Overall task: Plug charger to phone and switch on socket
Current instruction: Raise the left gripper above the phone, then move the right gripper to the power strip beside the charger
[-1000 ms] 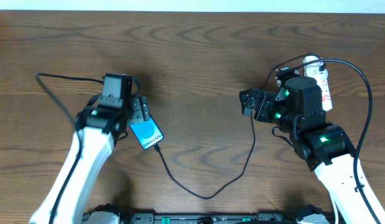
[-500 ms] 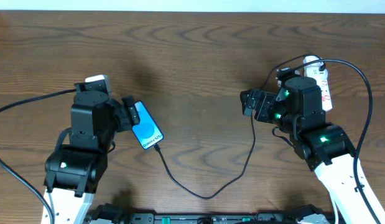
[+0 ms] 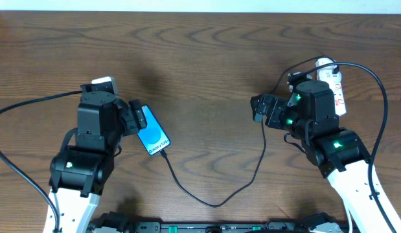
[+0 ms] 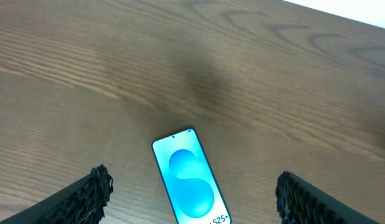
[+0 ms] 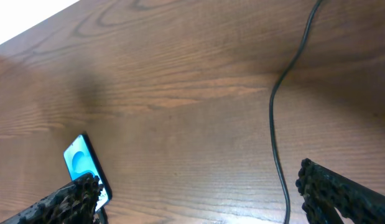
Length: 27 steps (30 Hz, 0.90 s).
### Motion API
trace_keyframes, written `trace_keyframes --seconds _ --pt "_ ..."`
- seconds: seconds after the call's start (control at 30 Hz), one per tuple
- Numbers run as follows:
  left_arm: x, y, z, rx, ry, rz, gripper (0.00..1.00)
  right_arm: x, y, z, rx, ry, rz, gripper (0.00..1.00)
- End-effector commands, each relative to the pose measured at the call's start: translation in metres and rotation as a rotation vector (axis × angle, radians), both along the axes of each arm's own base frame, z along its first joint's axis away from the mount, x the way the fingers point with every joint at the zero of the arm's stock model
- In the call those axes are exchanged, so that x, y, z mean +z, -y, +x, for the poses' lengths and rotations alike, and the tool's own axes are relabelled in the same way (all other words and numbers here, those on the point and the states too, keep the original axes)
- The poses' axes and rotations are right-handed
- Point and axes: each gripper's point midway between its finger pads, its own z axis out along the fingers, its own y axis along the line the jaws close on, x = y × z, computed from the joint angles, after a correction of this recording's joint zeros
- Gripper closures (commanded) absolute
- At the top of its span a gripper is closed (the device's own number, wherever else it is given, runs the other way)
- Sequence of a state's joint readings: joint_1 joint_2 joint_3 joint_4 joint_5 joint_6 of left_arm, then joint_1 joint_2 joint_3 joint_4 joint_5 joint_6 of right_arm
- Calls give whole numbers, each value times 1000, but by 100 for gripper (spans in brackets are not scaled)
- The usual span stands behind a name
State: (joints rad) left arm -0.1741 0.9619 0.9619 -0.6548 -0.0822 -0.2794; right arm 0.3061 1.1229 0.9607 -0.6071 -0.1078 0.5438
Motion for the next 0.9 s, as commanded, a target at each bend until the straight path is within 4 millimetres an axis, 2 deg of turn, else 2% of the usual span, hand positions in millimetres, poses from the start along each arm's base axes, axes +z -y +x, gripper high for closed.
trace_keyframes --seconds 0.0,0.4,0.6,0.73,0.87 --pt "4 -1 3 -4 4 25 14 0 4 1 -7 -2 -16 1" --pt "-5 -1 7 -5 -30 31 14 -9 -5 -7 99 -29 -40 1" --pt "-9 0 9 -5 -45 34 14 -18 -5 -4 155 -76 26 1" --pt "-11 0 9 -5 -52 35 14 -20 3 -1 204 -92 103 1" --pt "-12 0 9 -5 -53 35 14 -29 24 1 157 -131 117 1"
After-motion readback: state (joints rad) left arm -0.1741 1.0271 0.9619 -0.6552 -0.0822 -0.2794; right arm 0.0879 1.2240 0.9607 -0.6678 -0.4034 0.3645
